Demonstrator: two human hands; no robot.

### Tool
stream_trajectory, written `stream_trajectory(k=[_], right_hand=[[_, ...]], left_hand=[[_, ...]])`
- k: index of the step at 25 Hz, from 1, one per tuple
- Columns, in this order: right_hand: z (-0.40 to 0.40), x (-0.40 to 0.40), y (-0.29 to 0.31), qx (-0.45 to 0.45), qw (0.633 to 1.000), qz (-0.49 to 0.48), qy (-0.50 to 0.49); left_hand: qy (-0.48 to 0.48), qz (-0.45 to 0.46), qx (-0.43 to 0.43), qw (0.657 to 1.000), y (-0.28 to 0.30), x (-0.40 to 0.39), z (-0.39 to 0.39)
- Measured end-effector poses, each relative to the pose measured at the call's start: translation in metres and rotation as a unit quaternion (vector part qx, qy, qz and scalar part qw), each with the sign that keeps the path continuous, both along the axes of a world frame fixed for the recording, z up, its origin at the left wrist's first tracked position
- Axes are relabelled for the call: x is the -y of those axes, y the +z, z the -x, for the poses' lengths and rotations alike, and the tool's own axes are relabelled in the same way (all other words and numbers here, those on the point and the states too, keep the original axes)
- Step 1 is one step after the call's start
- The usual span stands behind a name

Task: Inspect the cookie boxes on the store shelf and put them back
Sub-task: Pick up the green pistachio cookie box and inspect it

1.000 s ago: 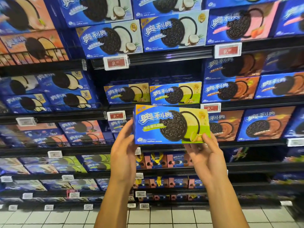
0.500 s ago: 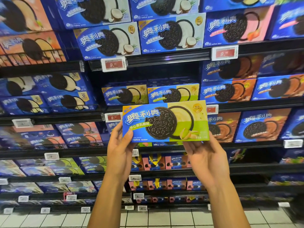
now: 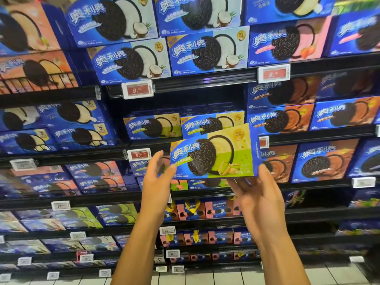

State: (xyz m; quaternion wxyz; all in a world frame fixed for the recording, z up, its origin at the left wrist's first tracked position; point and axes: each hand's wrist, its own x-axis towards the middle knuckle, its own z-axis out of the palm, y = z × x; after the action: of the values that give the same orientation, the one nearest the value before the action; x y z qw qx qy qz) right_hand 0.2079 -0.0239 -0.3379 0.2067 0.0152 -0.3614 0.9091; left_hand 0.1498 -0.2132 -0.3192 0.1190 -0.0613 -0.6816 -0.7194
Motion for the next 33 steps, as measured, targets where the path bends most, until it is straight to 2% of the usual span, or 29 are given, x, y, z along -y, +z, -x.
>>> stream_trajectory(k=[1, 3, 5, 7, 10, 12, 15, 20, 22, 27, 33], right_hand=[[-0.002, 0.005, 0.004, 0.003, 0.998, -0.057, -0.035], [-0.006, 0.021, 0.011, -0.001, 0.981, -0.171, -0.094], [-0.009, 0.038, 0.015, -0.03, 0.963, -0.24, -0.121], [-0.009, 0.048, 0.015, -0.057, 0.958, -0.262, -0.102], [-0.009, 0.051, 0.013, -0.051, 0.949, -0.303, -0.074], [-0.008, 0.048, 0.011, -0.046, 0.941, -0.329, -0.058], [-0.006, 0.038, 0.008, -0.014, 0.937, -0.34, -0.082], [0.001, 0.002, -0.004, 0.08, 0.932, -0.311, -0.169], [0.003, -0.008, -0.007, 0.095, 0.935, -0.297, -0.167], [0.008, -0.01, -0.011, 0.05, 0.968, -0.237, -0.064], [0.003, -0.009, -0.01, 0.039, 0.969, -0.236, -0.052]], left_hand=[[-0.028, 0.009, -0.012, 1.0, 0.005, -0.004, -0.006], [-0.143, 0.009, -0.022, 0.989, 0.015, -0.015, -0.019], [-0.229, -0.006, -0.035, 0.973, 0.02, -0.028, -0.028], [-0.217, -0.021, -0.035, 0.975, 0.024, -0.036, -0.03], [-0.178, -0.056, -0.026, 0.982, 0.022, -0.035, -0.026], [-0.171, -0.133, 0.0, 0.976, 0.017, -0.029, -0.022], [-0.177, -0.265, 0.058, 0.946, 0.005, -0.017, -0.015], [-0.222, -0.377, 0.085, 0.895, -0.018, 0.005, -0.005], [-0.229, -0.397, 0.088, 0.884, -0.022, 0.009, -0.001], [-0.267, -0.424, 0.083, 0.861, -0.029, 0.009, 0.006], [-0.294, -0.438, 0.088, 0.845, -0.037, 0.007, 0.011]])
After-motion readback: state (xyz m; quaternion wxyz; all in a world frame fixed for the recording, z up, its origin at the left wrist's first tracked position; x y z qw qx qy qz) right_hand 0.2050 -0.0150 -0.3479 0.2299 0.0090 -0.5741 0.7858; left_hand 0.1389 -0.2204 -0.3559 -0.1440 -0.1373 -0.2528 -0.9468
